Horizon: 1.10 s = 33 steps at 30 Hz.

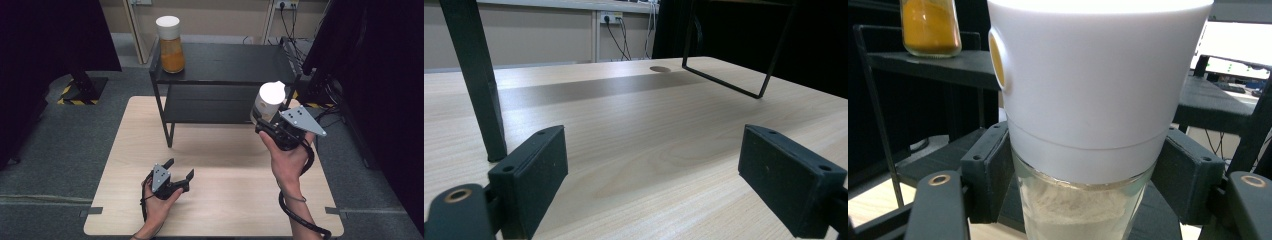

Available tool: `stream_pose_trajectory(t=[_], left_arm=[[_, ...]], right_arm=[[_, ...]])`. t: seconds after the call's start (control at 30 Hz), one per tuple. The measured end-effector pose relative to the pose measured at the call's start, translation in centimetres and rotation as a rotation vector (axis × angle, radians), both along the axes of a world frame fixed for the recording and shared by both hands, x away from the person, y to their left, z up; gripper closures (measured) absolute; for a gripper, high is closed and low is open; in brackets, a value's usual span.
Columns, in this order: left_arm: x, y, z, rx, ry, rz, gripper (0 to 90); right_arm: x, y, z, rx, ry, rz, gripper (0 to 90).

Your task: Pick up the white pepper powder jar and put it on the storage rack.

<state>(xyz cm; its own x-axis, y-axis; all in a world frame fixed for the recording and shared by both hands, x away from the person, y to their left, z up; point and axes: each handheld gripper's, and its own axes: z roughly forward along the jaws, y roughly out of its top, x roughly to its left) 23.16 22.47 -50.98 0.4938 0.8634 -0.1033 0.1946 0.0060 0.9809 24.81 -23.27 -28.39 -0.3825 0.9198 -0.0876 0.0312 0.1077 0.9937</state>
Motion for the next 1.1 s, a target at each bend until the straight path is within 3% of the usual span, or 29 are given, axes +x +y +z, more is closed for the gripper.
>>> stream_pose_trajectory(t=[1.1], left_arm=[[0.1,0.1,0.0,-0.005,0.007,-0.001,11.9]], right_arm=[[1.2,0.5,3.4,0.029,-0.028,-0.027,30.8]])
